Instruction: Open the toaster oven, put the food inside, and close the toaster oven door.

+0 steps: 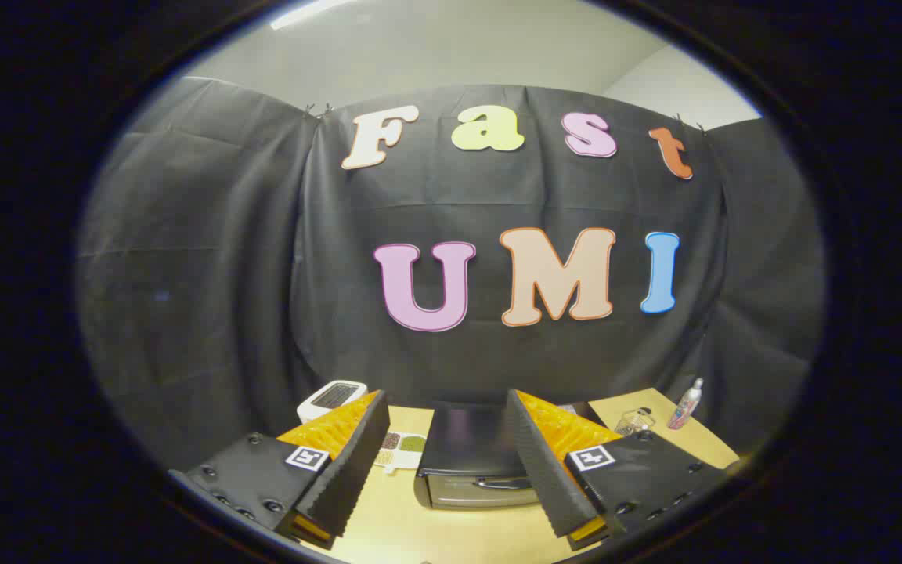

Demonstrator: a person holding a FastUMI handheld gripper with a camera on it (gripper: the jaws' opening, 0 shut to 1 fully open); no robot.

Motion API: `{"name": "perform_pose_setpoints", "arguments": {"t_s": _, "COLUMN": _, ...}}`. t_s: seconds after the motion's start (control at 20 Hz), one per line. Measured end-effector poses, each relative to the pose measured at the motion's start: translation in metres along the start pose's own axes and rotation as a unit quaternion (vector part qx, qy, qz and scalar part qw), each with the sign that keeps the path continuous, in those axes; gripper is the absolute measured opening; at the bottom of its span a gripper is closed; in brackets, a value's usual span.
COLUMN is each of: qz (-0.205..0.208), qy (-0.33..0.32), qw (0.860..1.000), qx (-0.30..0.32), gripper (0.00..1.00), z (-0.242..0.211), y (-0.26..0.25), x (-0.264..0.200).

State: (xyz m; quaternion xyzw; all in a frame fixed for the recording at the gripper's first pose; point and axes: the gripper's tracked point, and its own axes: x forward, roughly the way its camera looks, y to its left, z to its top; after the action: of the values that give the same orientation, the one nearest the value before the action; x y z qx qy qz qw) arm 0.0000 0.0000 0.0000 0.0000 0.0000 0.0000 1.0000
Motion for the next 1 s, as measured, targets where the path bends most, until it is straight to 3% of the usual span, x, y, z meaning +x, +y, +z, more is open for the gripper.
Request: {"name": "perform_pose_setpoints", "arguments": {"t_s": 1.0, "qz": 0.006, "qy": -0.021, "qw": 0.998, "qx": 0.059, "gripper": 0.94, "z": 0.019, "y": -0.008, "x": -0.017}}
